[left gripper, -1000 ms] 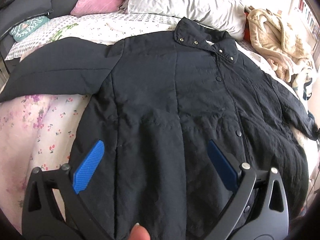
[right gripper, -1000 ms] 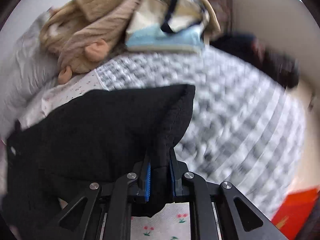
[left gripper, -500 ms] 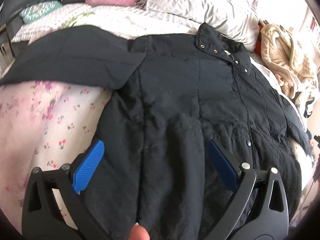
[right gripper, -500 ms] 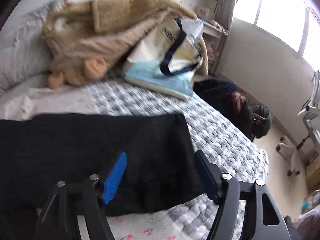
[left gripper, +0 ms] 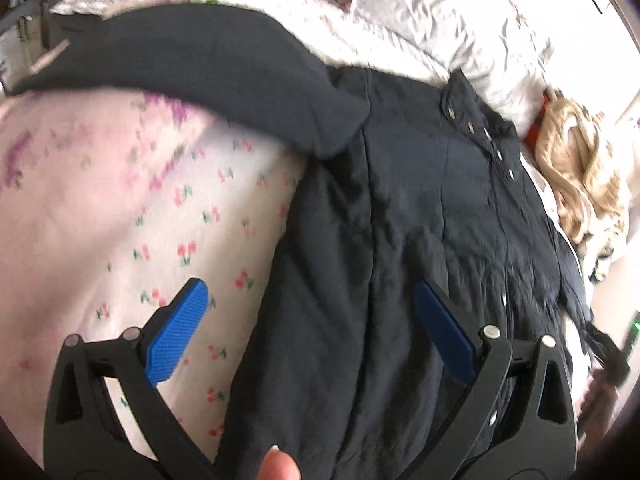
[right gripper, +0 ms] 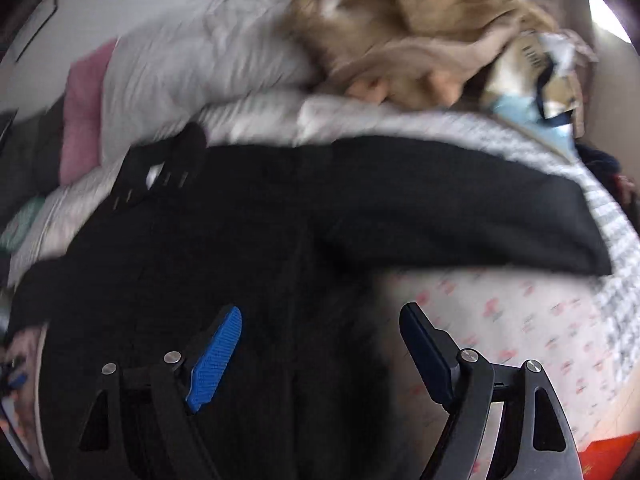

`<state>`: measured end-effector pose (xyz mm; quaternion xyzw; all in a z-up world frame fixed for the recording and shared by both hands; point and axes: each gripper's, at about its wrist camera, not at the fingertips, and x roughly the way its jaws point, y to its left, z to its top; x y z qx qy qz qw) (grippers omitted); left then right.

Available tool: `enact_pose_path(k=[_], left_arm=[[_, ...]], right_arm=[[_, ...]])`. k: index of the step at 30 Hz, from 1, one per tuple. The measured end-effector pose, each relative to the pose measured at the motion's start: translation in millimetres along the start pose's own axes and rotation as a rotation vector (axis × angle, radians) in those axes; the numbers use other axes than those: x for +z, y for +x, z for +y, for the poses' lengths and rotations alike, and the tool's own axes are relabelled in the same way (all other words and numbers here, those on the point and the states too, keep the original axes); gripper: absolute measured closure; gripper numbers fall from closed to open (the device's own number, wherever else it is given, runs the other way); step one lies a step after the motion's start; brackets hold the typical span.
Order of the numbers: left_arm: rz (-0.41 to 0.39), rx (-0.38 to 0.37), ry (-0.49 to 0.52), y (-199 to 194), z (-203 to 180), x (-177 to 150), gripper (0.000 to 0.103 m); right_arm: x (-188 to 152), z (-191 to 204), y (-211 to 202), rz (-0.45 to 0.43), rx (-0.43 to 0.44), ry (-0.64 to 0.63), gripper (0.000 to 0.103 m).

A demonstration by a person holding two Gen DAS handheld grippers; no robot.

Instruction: Fold large clothes

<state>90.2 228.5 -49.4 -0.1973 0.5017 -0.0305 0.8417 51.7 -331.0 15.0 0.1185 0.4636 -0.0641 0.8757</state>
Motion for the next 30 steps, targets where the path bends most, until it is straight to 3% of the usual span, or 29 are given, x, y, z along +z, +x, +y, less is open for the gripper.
enact_pose_path(k=[2,5,10,12,15,18,20,21,22,24,26,28,30], left_arm=[[0.078,-0.028,0.027,5.8,9.9,-12.1,0.001],[0.204,-0.036,0.069,11.2,23.2,-30.0,0.001],[0.297,-0.081,0.115,2.0,32.2,-55.4,0.009],[0.364,-0.119,0.134,-2.1,33.7,-71.7,0.01],[0.457,-0.161,0.164,-8.1,33.9,-95.5,0.011],[0.543,-0.218,0.202,-16.7,23.4,-121.0,0.021],[0.571,-0.235,0.221,-21.5,15.3,-134.9,0.039],[0.584,-0.223,0.234,-23.4,10.5,-142.1,0.064],[0.573,-0.2,0.238,-25.0,6.9,-141.8,0.087],[0.524,-0.266,0.188,-41.8,2.2,-131.8,0.09],[0.42,-0.404,0.144,-75.8,-4.4,-116.7,0.09],[0.315,-0.492,0.144,-109.5,-9.4,-104.9,0.09],[0.279,-0.501,0.155,-128.6,-6.7,-100.2,0.09]], right_arm=[[-9.9,-3.7,-1.5,0.058,0.068,-0.032,0.02],[-23.6,-29.6,-16.0,0.059,0.1,-0.023,0.02],[-75.9,-82.7,-8.8,0.244,0.288,0.086,0.021],[-101.2,-93.5,-7.8,0.284,0.323,0.108,0.021],[-133.4,-105.0,-2.4,0.377,0.45,0.168,0.025],[-154.7,-102.2,-5.4,0.445,0.551,0.188,0.04],[-160.6,-96.9,-10.4,0.465,0.632,0.197,0.072],[-163.9,-90.9,-16.2,0.471,0.678,0.195,0.089],[-163.6,-83.9,-26.6,0.448,0.686,0.172,0.09],[-151.3,-72.2,-53.0,0.378,0.744,0.156,0.092],[-135.7,-65.9,-83.7,0.287,0.829,0.163,0.092],[-122.1,-66.2,-120.6,0.188,0.918,0.166,0.093],[-119.0,-70.1,-129.7,0.177,0.913,0.152,0.093]])
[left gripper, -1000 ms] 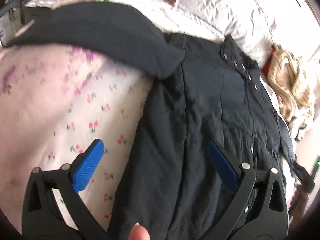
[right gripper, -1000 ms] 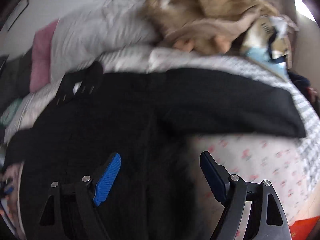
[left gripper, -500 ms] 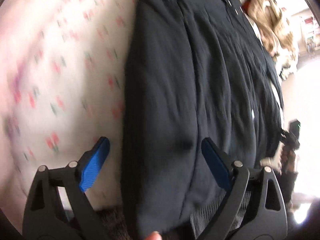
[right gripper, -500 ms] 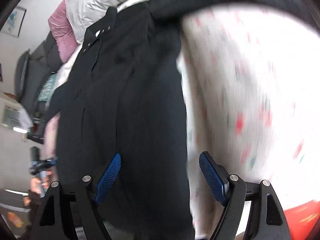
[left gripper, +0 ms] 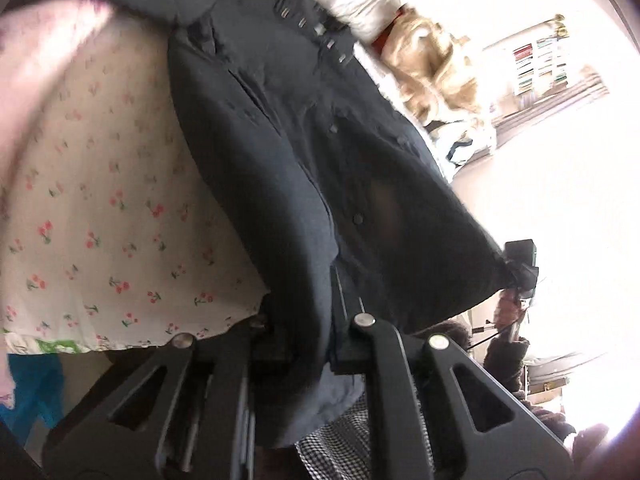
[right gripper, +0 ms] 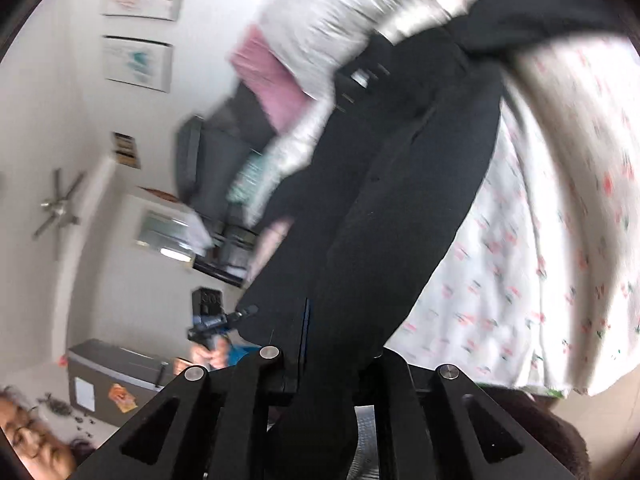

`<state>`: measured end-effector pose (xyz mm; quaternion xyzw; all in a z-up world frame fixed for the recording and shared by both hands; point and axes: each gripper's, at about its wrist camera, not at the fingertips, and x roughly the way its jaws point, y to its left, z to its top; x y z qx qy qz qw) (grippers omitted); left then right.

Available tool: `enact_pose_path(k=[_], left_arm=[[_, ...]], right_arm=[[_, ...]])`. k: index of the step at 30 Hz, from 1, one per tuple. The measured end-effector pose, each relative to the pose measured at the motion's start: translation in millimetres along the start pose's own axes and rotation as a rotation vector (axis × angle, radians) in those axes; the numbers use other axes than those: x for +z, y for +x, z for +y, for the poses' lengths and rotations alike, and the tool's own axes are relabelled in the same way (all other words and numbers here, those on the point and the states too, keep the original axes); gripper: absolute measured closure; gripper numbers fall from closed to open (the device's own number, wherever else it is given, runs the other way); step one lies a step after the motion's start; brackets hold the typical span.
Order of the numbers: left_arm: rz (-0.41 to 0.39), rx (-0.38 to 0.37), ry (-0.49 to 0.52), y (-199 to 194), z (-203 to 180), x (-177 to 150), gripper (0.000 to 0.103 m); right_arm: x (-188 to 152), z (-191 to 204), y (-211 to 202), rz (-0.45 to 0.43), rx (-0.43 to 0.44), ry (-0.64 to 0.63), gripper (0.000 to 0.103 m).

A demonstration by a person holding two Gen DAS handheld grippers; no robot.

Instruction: Fold large clothes

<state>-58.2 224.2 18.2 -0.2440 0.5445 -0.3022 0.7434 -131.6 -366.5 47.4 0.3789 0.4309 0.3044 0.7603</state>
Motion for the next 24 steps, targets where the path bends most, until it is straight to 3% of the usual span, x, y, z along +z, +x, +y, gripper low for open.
enact_pose_path(k=[1,4,5,6,8,9,10,12,15,17,19,24], left_arm=[[0.016,0.049,0.005,0.0,2.2,-1.6,0.09],[0.197,0.444,0.091,36.5,17.7,-18.8,0.084],[0.257,0.535,0.112,50.1,26.2,-26.4,0.084],[0.284,0.581,0.119,57.7,31.2,-30.4,0.084],[0.245,0.602,0.124,54.7,33.2,-30.5,0.08],[0.203,0.592,0.121,47.3,30.5,-27.7,0.072],[0.169,0.582,0.12,40.3,26.9,-25.6,0.056],[0.086,0.577,0.138,19.8,18.3,-17.0,0.034],[-0.072,0.583,0.183,2.3,-2.0,3.4,0.019],[-0.14,0.566,0.186,1.6,-6.5,16.4,0.013],[-0.174,0.531,0.187,19.2,-11.4,32.7,0.008],[-0.162,0.556,0.177,90.2,-17.3,70.8,0.007]], right_arm=[[-0.9,-5.7,0.9,0.024,-0.049,0.013,0.093],[-15.3,-48.2,23.5,0.19,-0.457,0.074,0.09],[-20.9,-64.2,33.3,0.248,-0.557,0.107,0.089],[-28.6,-84.7,40.9,0.313,-0.676,0.143,0.088],[-32.6,-92.4,36.8,0.303,-0.759,0.148,0.087],[-30.7,-88.9,29.4,0.258,-0.751,0.143,0.086],[-27.4,-81.0,22.5,0.212,-0.761,0.122,0.086],[-15.4,-56.7,16.3,0.144,-0.854,0.034,0.084],[5.4,-25.0,25.8,0.069,-0.886,-0.071,0.081],[23.3,-5.7,50.2,0.028,-0.876,-0.14,0.072],[36.3,8.5,80.7,-0.003,-0.872,-0.192,0.021],[69.8,2.0,157.8,-0.028,-0.823,-0.269,0.018]])
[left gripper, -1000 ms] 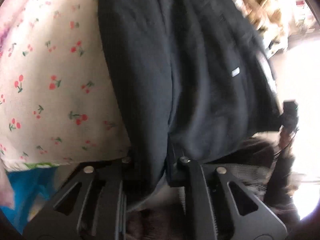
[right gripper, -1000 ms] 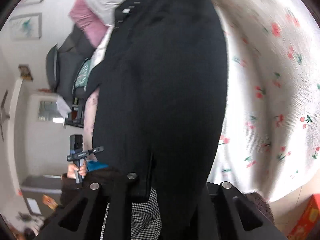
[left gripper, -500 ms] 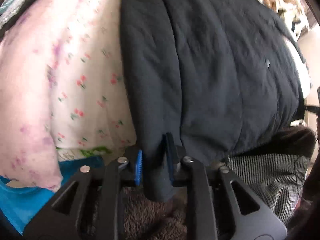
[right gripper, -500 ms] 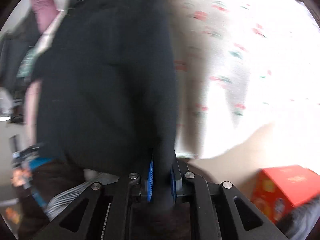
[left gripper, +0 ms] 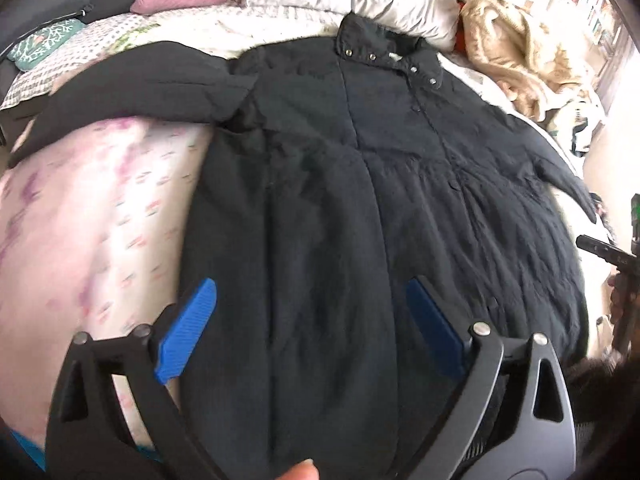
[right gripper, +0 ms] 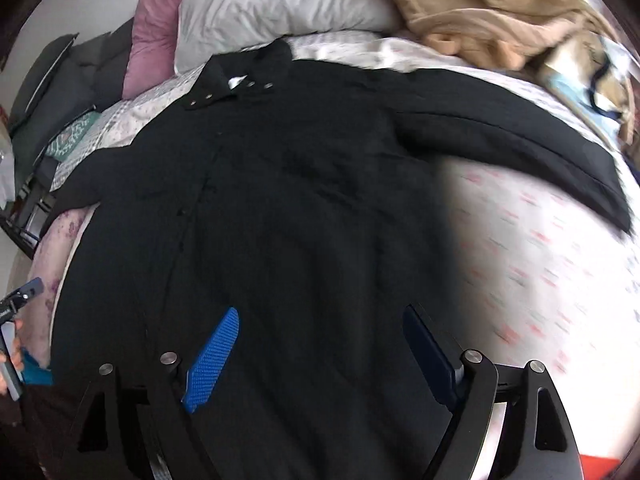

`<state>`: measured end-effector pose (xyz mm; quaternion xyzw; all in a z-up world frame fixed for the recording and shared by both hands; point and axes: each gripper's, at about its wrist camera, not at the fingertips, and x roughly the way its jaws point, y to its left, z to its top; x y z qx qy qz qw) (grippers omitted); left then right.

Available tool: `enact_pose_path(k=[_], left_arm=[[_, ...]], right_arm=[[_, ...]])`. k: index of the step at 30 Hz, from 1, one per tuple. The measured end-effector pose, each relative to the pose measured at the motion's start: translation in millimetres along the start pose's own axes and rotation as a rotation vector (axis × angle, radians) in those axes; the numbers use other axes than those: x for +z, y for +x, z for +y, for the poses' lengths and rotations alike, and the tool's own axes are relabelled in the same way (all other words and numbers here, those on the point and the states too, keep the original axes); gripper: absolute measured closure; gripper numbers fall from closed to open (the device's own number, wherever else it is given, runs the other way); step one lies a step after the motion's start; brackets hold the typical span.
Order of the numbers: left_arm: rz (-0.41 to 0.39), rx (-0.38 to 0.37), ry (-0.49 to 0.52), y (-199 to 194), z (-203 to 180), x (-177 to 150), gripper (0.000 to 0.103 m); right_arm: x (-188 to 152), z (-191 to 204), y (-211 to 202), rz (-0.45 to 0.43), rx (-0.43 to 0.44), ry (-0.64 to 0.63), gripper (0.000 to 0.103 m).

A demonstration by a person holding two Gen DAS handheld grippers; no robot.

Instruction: Fold large clothes

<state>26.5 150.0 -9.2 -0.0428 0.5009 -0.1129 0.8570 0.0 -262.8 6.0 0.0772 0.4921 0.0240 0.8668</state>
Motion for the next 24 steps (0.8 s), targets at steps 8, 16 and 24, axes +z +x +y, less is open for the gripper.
enact_pose_path(k=[8,16,24], left_arm=[[0.027,0.046,-0.022,86.0,-16.0,-13.6,0.003],[-0.059,0.116,0.159,61.5,-36.3,-76.4,0.0],[0.043,-0.02,-0.01,19.7,-5.1,-54.7,0.001]], right_arm=[[-21.1,18.7,83.0,0.022,-0.026,-0.075,0.018],[-74.5,28.0,75.5,-0.113,-0.051,-0.253,0.0],[-72.0,41.9,30.3,-0.083,0.009,-0.226,0.0]])
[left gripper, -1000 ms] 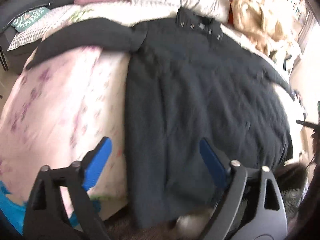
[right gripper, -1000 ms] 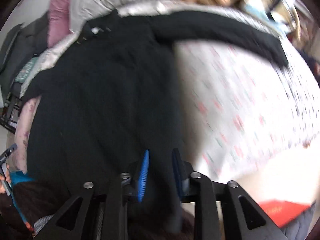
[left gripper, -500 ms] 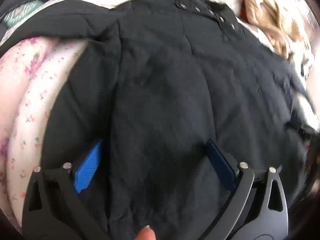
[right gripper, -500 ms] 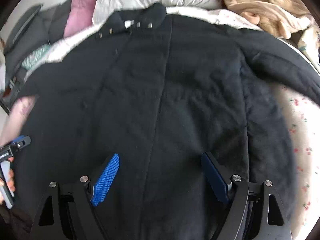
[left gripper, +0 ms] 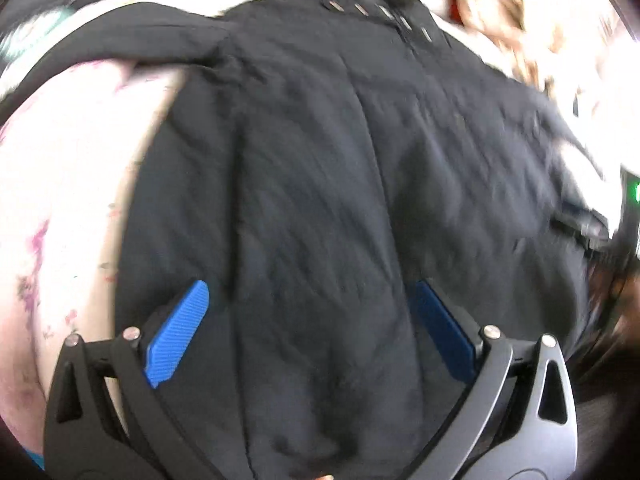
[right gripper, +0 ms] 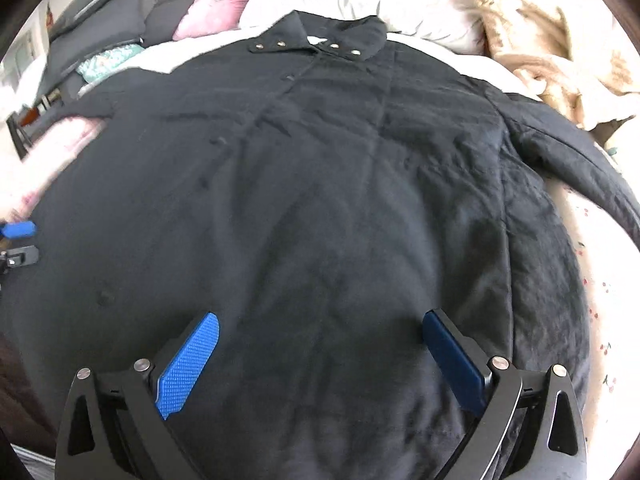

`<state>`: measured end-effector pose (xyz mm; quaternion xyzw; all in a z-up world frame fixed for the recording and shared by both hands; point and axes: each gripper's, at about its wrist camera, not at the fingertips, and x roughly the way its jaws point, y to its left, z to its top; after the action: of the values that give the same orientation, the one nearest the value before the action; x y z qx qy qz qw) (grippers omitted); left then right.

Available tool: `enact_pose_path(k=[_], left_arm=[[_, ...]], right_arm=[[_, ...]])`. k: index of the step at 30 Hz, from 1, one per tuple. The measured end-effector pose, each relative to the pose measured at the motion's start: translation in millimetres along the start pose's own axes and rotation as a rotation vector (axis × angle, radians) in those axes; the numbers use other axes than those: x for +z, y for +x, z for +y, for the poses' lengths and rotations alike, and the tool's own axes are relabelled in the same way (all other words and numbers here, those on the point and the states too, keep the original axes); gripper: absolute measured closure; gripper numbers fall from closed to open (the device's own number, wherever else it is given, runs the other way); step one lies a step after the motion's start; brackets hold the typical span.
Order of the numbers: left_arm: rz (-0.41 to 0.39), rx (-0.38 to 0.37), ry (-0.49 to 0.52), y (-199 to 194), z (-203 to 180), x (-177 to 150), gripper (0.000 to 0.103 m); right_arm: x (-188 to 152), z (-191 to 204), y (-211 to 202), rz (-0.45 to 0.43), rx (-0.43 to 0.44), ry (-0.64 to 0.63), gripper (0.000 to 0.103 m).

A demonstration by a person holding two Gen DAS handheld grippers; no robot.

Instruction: Fold large clothes

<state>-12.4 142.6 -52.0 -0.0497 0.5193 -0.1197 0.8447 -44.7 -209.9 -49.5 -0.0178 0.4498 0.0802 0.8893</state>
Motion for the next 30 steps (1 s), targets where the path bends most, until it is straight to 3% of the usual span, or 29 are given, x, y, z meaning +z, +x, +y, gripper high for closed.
enact_pose_path(k=[5,12,16,25,27,29,30], left_arm=[[-0.118,0.105,-0.168,-31.6,51.9,40.7,0.001],[-0.23,0.208,-0.504,-41.5,153.1,84.3,0.001],[-0.26,0.196,-0.651,-35.1,199.8,92.4,0.001],[-0.437,0.184,-0.806,-14.9,267.1,122.4,0.002],[-0.466,0.162,-0.883,-9.9,284.6,124.9,0.008],[-0.488,0.146,-0.961,-5.2,298.6,125.4,0.025],[-0.494,0.147,-0.983,-5.2,305.6,125.2,0.052]], right_arm=[[43.8,6.3,-24.5,-0.11,0.049,0.072,0.0],[82.3,21.2,-19.2,-0.102,0.066,0.116,0.0],[97.6,29.9,-10.4,-0.094,0.07,0.122,0.0],[125.5,36.1,27.2,-0.055,0.057,0.126,0.0],[126.7,35.9,34.0,-0.032,0.055,0.12,0.0],[126.8,36.0,38.5,-0.017,0.046,0.108,0.0],[127.0,35.5,40.0,-0.013,0.039,0.1,0.0]])
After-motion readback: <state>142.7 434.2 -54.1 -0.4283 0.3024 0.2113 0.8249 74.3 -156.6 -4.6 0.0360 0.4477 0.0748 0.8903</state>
